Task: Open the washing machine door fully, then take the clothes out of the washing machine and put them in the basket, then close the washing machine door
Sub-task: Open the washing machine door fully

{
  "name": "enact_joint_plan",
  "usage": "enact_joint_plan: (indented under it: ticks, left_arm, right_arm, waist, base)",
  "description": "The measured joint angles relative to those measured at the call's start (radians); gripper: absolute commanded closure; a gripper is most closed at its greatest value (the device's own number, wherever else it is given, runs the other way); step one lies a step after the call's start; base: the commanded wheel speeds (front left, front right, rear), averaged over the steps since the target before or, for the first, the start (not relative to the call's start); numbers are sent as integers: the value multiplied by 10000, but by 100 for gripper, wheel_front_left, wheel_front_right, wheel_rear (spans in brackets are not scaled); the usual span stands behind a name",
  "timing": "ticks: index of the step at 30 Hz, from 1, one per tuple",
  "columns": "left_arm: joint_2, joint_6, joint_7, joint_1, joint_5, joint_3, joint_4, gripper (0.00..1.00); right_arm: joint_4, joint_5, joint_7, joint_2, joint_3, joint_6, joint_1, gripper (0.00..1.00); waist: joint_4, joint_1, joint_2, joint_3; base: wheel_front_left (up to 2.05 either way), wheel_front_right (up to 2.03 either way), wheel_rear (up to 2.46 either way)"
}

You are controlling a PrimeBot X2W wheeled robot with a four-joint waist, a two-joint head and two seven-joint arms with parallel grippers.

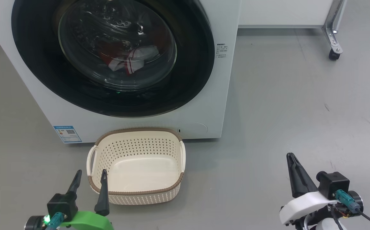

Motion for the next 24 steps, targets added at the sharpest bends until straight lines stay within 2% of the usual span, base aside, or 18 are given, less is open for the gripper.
enact_joint_plan:
  ticks: [4,10,17,24]
  left_arm:
    - [-2,0,0,0,13,0,6,0]
    - [-10,0,0,0,46,19,13,0]
    - [-40,0,6,-8,88,29,-82,0]
    - [-54,2,10,-138,313,-69,-249,0]
  right_arm:
    - [-2,0,0,10,-79,33,0,100]
    - [-61,336,-2,180,-343,268,0,100]
    - [-280,1856,-2,485,-1080,554,-32,100]
    - [-288,4090,21,616,-1661,1135,-517,100]
  waist:
    - [10,0,0,8]
    - [22,0,0,40]
    - [47,0,0,305]
    - [81,0,0,729]
  base:
    - [0,0,0]
    - [0,0,0]
    - [0,0,0]
    - [0,0,0]
